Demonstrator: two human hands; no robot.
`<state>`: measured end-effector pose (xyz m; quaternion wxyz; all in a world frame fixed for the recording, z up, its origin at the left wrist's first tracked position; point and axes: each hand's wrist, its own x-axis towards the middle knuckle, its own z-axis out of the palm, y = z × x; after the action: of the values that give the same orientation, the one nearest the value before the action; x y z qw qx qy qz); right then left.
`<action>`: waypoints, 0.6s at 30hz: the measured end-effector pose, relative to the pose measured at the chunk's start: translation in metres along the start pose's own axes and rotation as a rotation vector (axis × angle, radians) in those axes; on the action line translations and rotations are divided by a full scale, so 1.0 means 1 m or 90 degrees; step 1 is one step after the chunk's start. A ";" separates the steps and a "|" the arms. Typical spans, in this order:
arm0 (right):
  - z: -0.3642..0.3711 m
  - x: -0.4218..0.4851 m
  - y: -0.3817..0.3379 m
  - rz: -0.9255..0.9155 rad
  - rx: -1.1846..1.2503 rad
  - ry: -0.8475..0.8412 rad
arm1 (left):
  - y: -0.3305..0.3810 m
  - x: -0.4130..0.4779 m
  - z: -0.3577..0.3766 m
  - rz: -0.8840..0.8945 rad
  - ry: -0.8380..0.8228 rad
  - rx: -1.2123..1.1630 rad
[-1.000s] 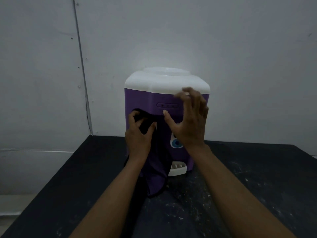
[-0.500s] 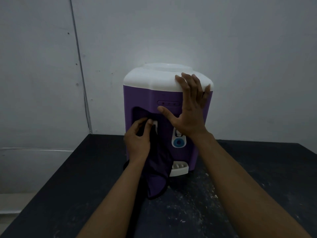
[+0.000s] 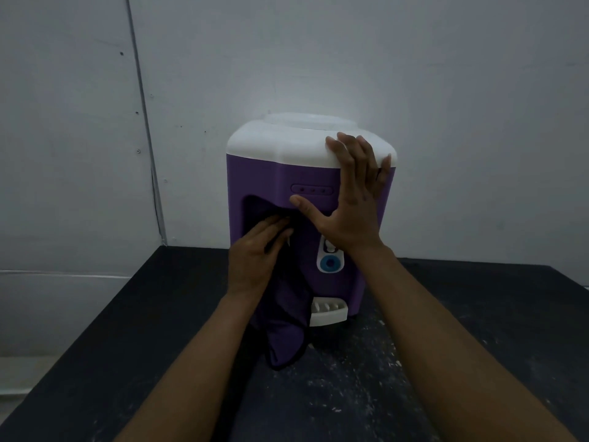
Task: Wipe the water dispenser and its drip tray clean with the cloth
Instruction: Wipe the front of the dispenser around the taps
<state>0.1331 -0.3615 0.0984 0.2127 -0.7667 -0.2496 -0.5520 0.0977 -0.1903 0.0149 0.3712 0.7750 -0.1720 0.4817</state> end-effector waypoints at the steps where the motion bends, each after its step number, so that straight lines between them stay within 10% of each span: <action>1: 0.000 0.000 0.001 -0.001 0.001 0.001 | -0.003 -0.002 -0.001 -0.031 0.010 -0.048; 7: 0.001 0.000 0.000 -0.003 -0.014 0.002 | 0.003 -0.010 0.004 -0.275 0.123 -0.237; 18: 0.002 -0.001 -0.001 -0.001 -0.025 0.004 | -0.013 0.020 -0.024 0.217 -0.083 0.191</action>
<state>0.1335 -0.3596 0.0964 0.1981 -0.7688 -0.2383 -0.5594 0.1008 -0.1622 0.0335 0.1531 0.8106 -0.2504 0.5068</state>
